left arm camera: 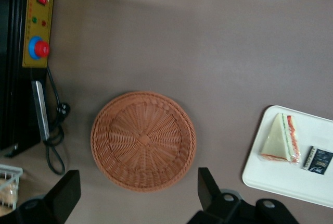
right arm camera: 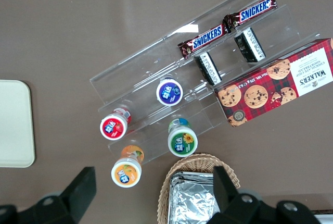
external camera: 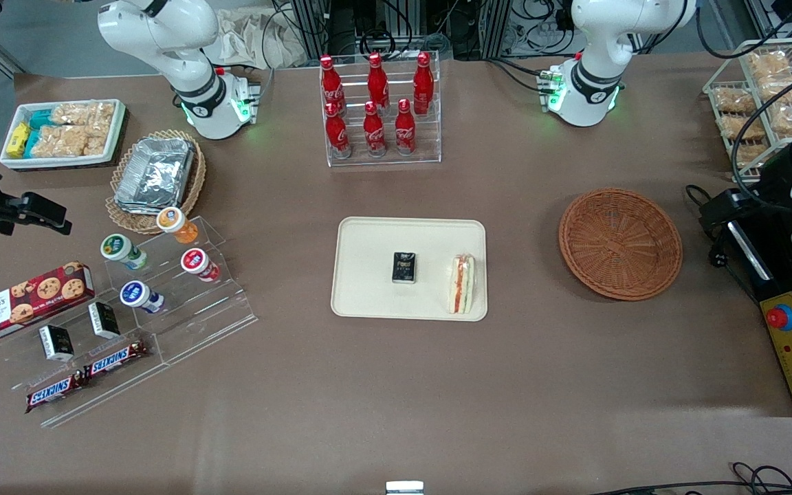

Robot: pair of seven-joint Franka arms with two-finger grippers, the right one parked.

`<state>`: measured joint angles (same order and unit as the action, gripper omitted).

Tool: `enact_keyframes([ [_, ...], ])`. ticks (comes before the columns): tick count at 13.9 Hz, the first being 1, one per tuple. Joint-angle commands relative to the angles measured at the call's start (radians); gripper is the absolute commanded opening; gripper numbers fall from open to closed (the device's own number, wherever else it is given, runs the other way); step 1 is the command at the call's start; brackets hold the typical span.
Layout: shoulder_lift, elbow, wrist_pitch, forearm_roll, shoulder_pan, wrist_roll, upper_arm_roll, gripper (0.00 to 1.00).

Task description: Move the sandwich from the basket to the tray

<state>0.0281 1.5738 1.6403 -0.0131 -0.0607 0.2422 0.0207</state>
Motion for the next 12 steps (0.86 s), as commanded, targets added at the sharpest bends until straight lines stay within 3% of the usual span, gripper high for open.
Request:
enact_keyframes([
  [1,-0.132,0.210,0.137,0.004,-0.019,-0.061,0.013,1.00],
  [8,-0.122,0.121,-0.045,-0.008,-0.024,-0.138,0.010,1.00],
  [12,-0.122,0.118,-0.065,-0.008,-0.021,-0.205,0.011,1.00],
])
